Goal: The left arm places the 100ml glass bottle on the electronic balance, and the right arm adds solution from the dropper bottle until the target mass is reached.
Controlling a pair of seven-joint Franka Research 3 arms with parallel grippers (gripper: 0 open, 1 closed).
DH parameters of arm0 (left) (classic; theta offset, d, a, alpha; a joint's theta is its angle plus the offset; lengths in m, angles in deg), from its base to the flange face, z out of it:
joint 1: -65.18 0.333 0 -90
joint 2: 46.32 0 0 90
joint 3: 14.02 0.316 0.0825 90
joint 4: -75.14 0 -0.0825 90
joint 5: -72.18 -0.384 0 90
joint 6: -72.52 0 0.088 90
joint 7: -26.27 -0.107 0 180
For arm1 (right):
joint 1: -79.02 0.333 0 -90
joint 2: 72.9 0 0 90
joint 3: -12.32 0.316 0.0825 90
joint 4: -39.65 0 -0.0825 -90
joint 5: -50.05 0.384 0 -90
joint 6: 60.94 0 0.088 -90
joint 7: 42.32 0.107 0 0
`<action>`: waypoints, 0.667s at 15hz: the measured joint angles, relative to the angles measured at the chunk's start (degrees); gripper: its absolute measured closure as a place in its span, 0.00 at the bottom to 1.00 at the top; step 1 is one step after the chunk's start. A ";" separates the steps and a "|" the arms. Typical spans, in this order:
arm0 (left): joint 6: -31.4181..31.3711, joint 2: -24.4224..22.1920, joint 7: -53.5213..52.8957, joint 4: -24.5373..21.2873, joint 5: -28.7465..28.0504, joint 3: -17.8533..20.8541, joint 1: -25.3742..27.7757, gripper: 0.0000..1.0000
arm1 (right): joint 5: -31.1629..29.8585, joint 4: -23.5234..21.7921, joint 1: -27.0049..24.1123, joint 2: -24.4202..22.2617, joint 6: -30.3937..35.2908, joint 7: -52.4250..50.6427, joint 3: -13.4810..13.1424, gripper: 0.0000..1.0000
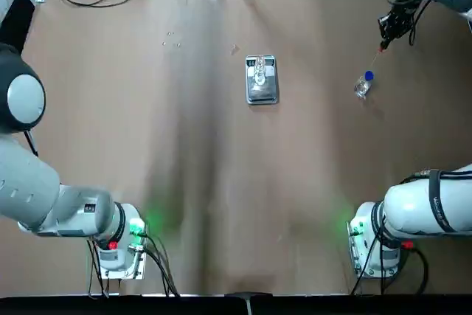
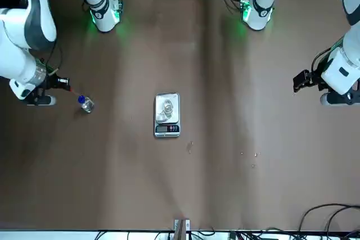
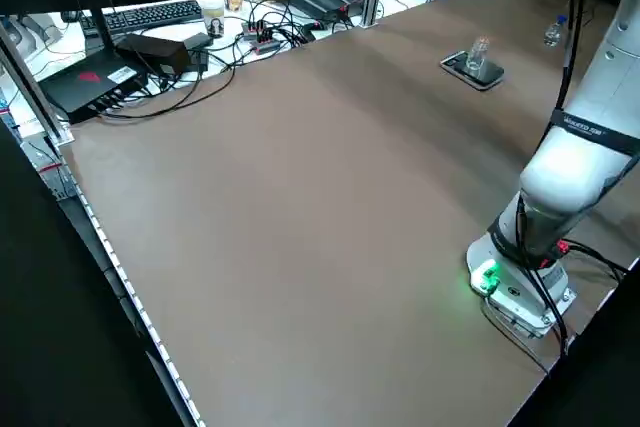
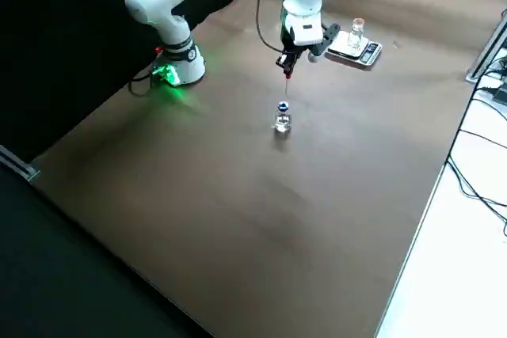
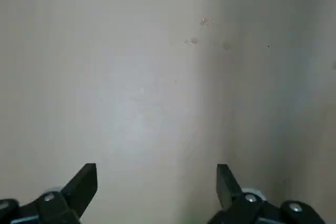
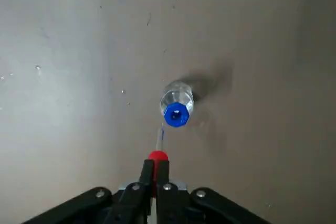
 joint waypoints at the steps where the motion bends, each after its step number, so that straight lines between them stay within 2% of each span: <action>1: 0.00 0.00 0.00 0.00 0.00 -0.01 -0.04 0.00 | -0.37 -0.86 0.00 0.00 -0.98 -0.02 0.02 0.94; 10: 0.00 0.00 0.00 0.00 0.00 -0.01 -0.08 0.00 | -1.98 -1.64 -0.02 -0.02 -3.77 -0.33 0.05 0.94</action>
